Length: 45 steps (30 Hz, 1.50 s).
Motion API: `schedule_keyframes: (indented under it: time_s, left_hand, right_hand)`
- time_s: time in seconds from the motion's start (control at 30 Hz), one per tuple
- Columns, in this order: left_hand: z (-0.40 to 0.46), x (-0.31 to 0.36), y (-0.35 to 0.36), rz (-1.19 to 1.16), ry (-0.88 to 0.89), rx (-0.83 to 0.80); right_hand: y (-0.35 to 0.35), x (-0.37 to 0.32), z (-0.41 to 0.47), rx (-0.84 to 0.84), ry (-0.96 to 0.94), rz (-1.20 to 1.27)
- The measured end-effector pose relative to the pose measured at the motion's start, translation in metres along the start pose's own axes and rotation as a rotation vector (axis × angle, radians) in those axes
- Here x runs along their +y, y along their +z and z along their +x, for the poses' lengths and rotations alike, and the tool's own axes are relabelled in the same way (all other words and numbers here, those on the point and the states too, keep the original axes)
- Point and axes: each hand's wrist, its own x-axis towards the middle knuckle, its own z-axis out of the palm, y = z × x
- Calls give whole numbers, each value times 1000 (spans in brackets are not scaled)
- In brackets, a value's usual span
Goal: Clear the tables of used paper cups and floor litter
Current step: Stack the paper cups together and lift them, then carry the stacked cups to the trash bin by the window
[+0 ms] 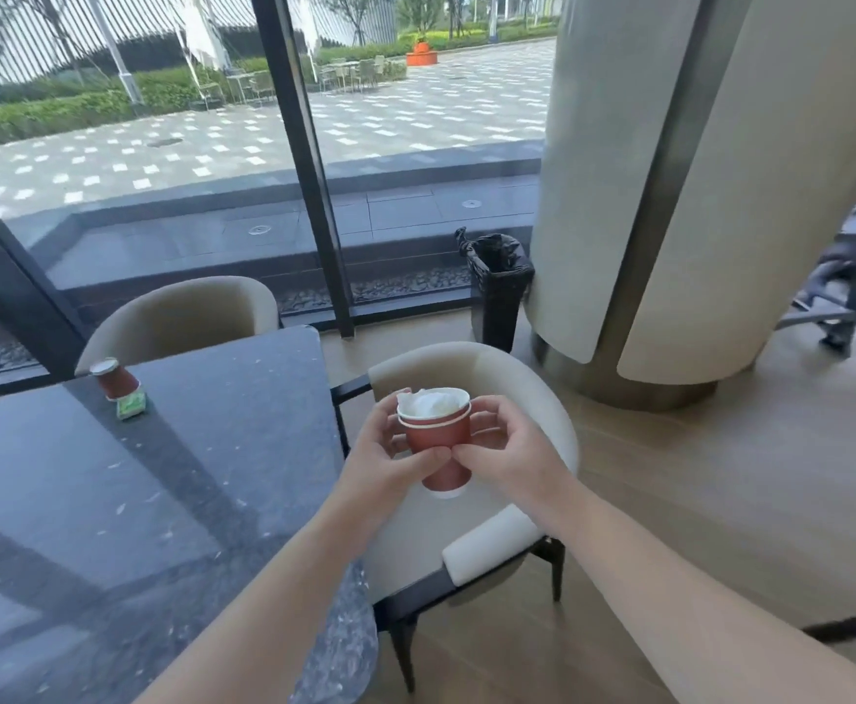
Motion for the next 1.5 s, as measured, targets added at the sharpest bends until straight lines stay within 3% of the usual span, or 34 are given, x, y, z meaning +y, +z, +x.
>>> schedule_keyframes:
  time_s: [0.63,0.87,1.13,1.5]
  left_hand:
    - [115,-4,304,34,-51,-344]
    - [137,-4,391,84,-30,-425]
    - [168,-14,425,80,-62,-471]
    - [264,-29,403,-5,-77,-468]
  right_hand:
    - [-308,22,-2,346,-10,45]
    - [-388,25,-11,419,-3,104]
    - [-422,37,5,470,16,126]
    - [-422,32,100,425,39,80]
